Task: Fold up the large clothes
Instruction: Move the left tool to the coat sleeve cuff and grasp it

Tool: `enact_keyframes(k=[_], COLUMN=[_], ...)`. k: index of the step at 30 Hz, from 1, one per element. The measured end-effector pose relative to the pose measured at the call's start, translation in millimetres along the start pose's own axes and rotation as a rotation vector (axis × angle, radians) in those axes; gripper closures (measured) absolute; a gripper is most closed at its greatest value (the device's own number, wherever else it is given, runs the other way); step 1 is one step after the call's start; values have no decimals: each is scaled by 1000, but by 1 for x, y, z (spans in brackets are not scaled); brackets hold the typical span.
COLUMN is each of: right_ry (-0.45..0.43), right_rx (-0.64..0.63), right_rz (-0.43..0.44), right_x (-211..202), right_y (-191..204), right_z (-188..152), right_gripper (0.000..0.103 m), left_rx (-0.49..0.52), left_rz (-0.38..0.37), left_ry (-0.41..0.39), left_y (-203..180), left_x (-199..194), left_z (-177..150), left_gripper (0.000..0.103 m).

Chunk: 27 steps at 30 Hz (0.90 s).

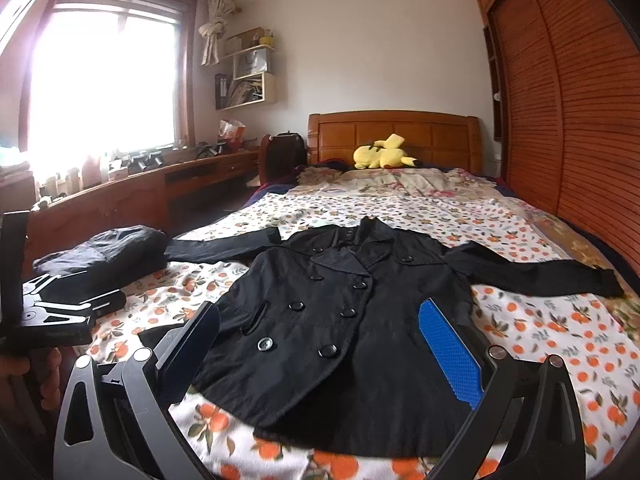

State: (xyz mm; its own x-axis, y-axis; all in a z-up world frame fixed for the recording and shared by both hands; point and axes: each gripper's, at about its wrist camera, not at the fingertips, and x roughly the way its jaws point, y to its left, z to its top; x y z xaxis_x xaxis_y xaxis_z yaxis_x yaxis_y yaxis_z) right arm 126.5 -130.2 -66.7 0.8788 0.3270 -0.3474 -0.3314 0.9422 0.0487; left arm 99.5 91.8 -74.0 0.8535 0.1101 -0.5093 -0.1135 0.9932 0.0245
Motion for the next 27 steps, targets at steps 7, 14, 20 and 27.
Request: enact_keyframes(k=[7, 14, 20, 27], right_ry=[42, 46, 69, 135], right_rx=[-38, -53, -69, -124], right_rz=[41, 92, 159, 188], right_x=[67, 128, 172, 212], right_y=[0, -4, -2, 0], right_z=[13, 27, 36, 17], right_gripper=[6, 7, 28, 34], left_rx=[10, 9, 5, -15], left_rz=[15, 17, 12, 29], left_ry=[32, 60, 99, 173], left_y=[22, 43, 57, 74], left_x=[49, 100, 145, 213], left_z=[18, 45, 67, 81], left_gripper=[2, 2, 2, 2])
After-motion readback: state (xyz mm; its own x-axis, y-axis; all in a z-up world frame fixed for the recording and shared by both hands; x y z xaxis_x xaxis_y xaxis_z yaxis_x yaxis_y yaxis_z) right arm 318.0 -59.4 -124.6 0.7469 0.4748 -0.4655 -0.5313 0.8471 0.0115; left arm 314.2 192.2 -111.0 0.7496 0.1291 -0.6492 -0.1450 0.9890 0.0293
